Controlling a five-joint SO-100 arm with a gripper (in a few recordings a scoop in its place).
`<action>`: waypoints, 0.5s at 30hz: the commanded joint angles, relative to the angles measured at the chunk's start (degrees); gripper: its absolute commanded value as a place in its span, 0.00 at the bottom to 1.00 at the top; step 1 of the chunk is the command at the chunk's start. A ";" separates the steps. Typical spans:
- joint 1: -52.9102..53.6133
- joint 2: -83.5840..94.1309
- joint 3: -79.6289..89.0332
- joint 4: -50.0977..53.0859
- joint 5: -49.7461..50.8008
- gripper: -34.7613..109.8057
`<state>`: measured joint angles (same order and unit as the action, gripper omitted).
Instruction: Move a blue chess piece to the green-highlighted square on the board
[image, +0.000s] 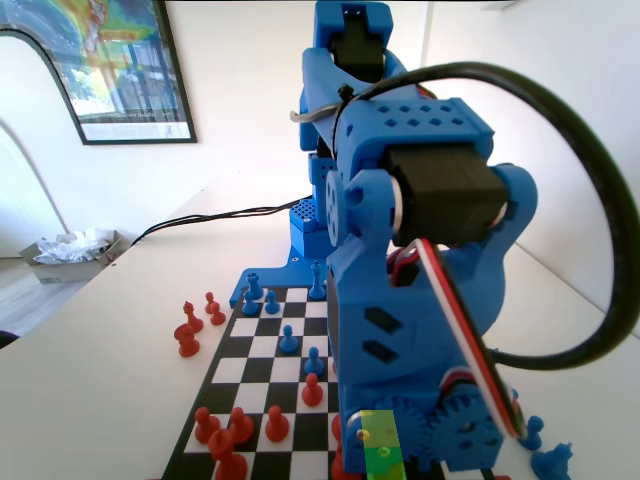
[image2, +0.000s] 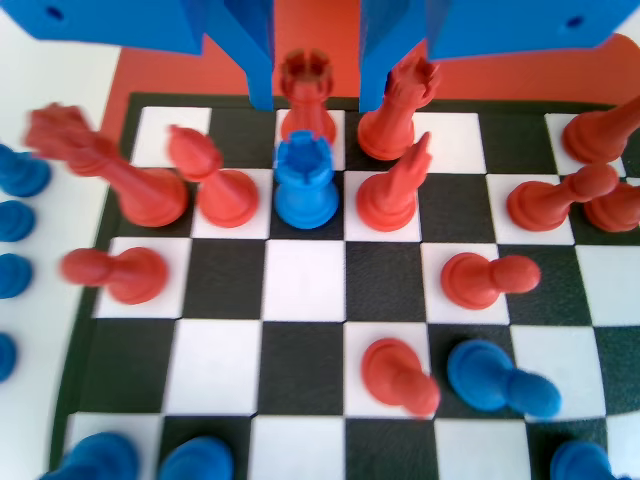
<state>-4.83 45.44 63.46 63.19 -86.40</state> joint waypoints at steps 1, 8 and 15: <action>-0.79 2.46 -2.46 0.44 -0.79 0.33; -0.70 2.29 -2.29 0.09 -0.79 0.33; -0.97 2.20 -2.29 0.09 -0.53 0.32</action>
<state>-5.27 45.09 63.46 63.37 -86.13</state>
